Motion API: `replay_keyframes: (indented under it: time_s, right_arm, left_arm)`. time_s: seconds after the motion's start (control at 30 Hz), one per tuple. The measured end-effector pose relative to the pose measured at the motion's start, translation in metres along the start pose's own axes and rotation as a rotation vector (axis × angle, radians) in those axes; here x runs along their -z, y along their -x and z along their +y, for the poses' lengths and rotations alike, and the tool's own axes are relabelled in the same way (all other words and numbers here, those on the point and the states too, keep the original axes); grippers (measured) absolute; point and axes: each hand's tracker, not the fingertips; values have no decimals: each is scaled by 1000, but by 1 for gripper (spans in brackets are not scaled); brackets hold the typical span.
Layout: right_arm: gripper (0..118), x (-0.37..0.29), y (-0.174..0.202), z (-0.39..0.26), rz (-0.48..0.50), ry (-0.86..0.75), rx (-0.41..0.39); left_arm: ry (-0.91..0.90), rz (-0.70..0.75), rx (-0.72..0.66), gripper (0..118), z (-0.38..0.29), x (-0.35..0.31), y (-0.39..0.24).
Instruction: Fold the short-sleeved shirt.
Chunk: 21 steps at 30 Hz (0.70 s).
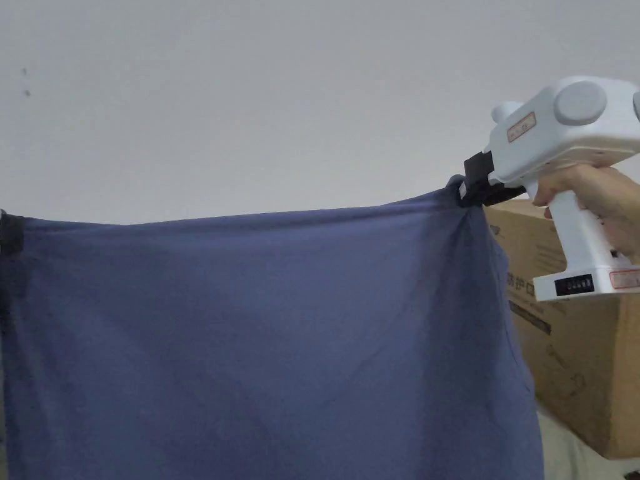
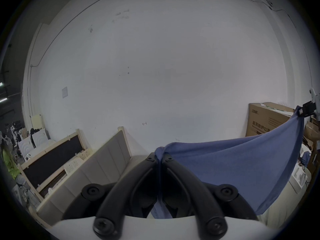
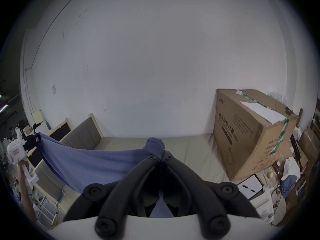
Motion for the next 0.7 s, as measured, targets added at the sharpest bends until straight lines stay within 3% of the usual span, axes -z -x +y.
replay_keyframes:
  time_s: [0.2,0.4,0.53,0.7]
  right_arm:
    - [0,20,12,67,-16,-50,-5]
    - [0,23,24,106,-17,-107,-16]
    - [0,39,28,103,-18,-98,-30]
    - [0,89,22,75,-27,-24,-24]
  left_arm:
    - [-47,25,13,2,66,43,8]
    - [-86,13,-67,2,104,71,16]
    - [-67,60,-8,2,103,91,11]
    - [-12,57,-36,2,63,119,-7]
